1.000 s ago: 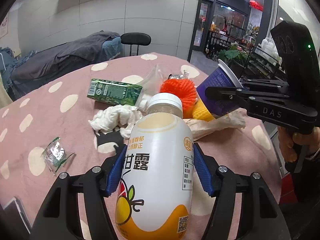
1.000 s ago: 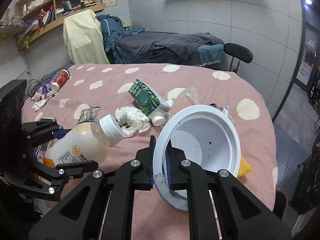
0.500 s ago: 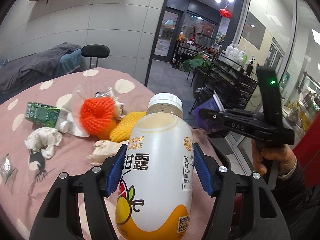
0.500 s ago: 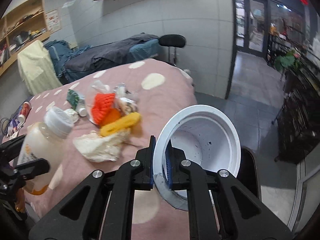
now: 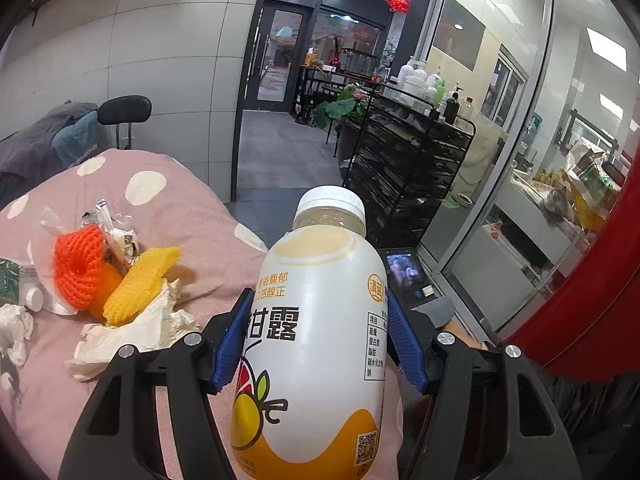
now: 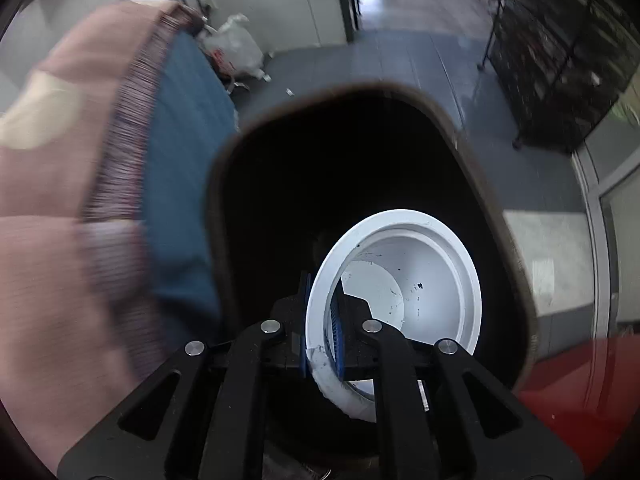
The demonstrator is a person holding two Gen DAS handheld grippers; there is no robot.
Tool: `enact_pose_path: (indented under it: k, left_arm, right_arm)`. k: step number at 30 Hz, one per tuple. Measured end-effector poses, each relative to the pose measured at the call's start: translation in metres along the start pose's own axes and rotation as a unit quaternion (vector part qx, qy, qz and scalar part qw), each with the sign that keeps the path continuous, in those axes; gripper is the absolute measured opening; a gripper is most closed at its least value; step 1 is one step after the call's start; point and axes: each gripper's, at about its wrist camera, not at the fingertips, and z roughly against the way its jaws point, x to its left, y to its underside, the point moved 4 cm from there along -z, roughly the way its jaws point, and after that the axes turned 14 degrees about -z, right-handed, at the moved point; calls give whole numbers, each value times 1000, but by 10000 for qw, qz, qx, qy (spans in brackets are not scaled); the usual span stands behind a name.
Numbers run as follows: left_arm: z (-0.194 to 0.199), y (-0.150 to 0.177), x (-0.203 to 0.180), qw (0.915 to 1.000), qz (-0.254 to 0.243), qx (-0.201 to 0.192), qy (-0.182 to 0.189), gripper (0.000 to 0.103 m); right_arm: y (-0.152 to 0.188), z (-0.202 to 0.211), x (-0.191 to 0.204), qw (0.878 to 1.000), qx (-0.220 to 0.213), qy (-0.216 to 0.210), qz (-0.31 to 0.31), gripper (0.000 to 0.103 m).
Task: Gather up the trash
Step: 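Carry the yogurt cup to the brown bin and open the right tool, then lower the white drink bottle into the bin and open the left tool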
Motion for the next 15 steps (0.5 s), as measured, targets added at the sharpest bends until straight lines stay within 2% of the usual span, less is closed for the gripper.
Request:
enact_pose_path:
  k: [6,7,8,9,10,11,12,15]
  left_arm:
    - [-11,-1,-13,9998,-112,116,79,63]
    - [-14,-1,-13,9998,-122,132,88,63]
    - [-16,-1,-15,9997,-138,147,98,63]
    - [-17,-2,-16,9997,-149,157,111,63]
    - [-19,-2,-18,9997,-157,164,126,63]
    - [-21,-2,-19,9996,-158,171,148,63]
    - [-23,-3,-20,9995,-159,183,182,63]
    - [-33,-6,-26,9992,-168,231,282,63]
  right_arm:
    - [-2,-49,-16,9979,516,96,-374,11]
    - [-1,-53,-18,9973,587,88,-427,14]
    - [0,-56,-18,9967,654,70,-470,18]
    - [1,-57,-20,9961,699,58,-527,36]
    - [2,-57,-21,9959,689,76,-586,61]
    - [2,-53,-23,9961,588,82,-648,69]
    - [2,-49,-25,9966,479,74,-672,73]
    - [2,-38,-29,9972,326,107,-669,73]
